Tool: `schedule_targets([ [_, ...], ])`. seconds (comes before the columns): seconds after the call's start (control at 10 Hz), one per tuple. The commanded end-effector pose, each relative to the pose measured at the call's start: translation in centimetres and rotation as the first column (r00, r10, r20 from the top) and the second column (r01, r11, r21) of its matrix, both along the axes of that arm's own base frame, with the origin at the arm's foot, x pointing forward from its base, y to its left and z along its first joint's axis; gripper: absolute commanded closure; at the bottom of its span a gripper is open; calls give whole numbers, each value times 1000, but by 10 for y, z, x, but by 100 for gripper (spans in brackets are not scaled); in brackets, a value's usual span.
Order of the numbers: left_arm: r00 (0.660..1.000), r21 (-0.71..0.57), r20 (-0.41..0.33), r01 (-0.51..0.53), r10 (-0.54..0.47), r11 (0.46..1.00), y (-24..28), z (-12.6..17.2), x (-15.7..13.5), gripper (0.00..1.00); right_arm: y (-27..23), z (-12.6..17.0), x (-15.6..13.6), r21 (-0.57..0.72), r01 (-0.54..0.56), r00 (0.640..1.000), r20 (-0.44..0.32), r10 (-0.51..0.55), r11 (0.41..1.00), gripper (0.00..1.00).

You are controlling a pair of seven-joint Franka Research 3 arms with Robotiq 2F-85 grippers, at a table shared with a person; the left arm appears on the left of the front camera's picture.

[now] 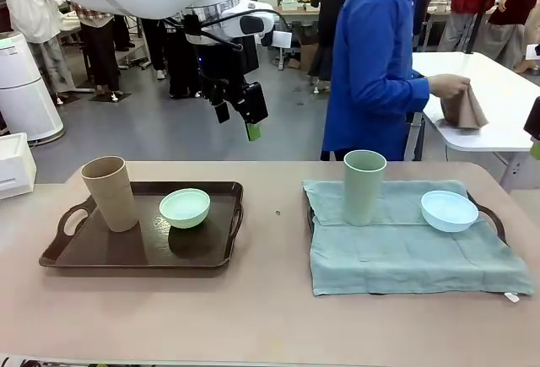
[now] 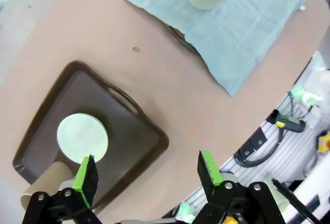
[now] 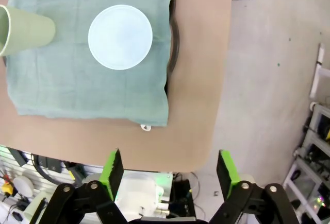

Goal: Set up a tray with a mat and arrange the tableware.
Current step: Place the Picnic Bowl and Reusable plastic cup back onto the Handle tray in front of the human's position, then pick up the Picnic Bowl and Reusable plastic cup from the Handle tray in front of the human's position and hold them in the air.

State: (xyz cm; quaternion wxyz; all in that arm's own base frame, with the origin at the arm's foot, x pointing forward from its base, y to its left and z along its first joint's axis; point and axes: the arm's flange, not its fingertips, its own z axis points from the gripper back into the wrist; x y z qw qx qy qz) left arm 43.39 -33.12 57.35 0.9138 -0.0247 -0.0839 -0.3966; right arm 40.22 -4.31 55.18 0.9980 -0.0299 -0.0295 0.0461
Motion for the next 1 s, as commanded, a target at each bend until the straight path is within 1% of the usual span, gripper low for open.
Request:
schedule_targets([
  [0.0, 1000, 10, 16, 9, -9, 1000, -1, 2, 2, 0, 1, -1, -3, -4, -4, 999, 33, 4, 1000, 0],
  [0.9, 1000, 10, 16, 9, -9, 1000, -1, 2, 2, 0, 1, -1, -3, -4, -4, 999, 33, 4, 1000, 0],
])
